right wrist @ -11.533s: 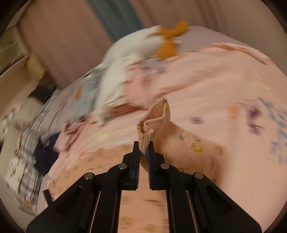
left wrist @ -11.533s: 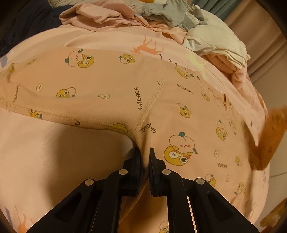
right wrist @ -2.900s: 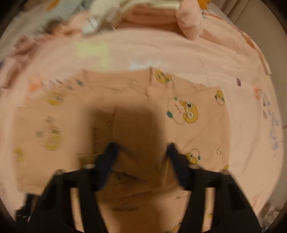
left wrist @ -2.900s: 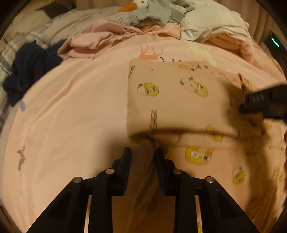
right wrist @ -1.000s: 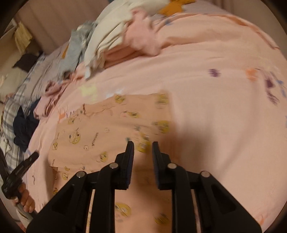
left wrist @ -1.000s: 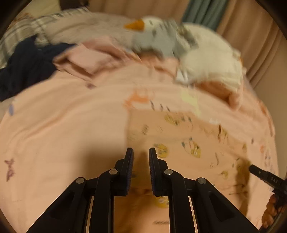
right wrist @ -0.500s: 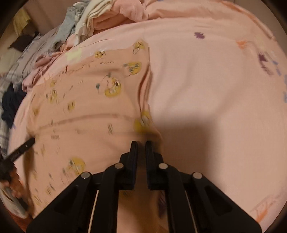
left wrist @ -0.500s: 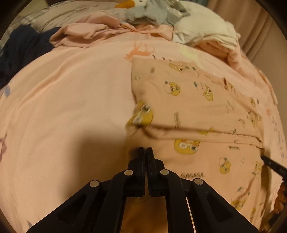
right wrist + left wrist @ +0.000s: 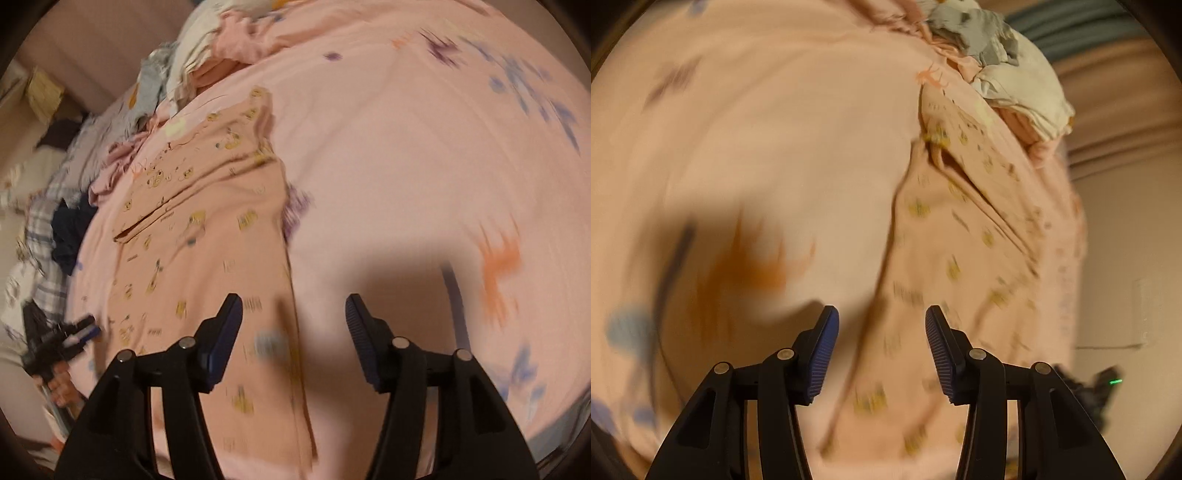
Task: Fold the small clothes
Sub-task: 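Grasp the folded shirt edge with the right tool while the left tool lifts the other end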
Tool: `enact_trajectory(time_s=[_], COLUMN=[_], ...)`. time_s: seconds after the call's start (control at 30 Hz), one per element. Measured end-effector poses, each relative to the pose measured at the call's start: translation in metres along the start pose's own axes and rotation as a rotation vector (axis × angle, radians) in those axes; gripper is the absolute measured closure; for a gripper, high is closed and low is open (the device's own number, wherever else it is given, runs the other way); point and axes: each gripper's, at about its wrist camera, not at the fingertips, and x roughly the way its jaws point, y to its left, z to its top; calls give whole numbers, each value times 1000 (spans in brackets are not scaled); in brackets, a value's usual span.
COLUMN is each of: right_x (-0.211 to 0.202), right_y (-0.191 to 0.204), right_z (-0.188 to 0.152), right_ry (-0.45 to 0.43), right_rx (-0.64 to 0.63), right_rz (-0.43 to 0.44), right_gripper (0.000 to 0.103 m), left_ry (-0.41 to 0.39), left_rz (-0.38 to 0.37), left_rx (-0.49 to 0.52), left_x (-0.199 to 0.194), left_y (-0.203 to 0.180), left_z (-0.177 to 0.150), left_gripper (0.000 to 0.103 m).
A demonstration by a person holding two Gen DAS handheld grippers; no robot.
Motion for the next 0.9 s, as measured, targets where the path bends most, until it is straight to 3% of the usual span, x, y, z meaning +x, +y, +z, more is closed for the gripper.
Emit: enact_trajectory(time_s=[0.13, 0.23, 0.37, 0.47, 0.57, 0.77, 0.9], right_x=[-2, 2, -1, 4, 9, 16, 23], right_y=[-25, -29, -16, -4, 8, 9, 9], right_z=[-44, -74, -102, -113, -114, -104, -100], right_ry=[50, 92, 86, 106, 89, 66, 68], right_rx=[161, 198, 192, 198, 191, 259, 286], right_rz=[83, 138, 185, 248, 228, 306, 338], right_gripper=[40, 40, 40, 40, 40, 40, 40], left_ry=[58, 117, 179, 159, 202, 91, -14], left_rz=[-20, -120, -268, -291, -300, -338, -254], left_rx=[6, -58, -125, -143, -140, -223, -160], left_x=[-1, 11, 25, 29, 37, 39, 34], left_y=[10, 19, 21, 15, 7, 13, 1], left_z=[-41, -67, -95, -104, -111, -104, -97], left_gripper=[52, 52, 52, 52, 52, 52, 52])
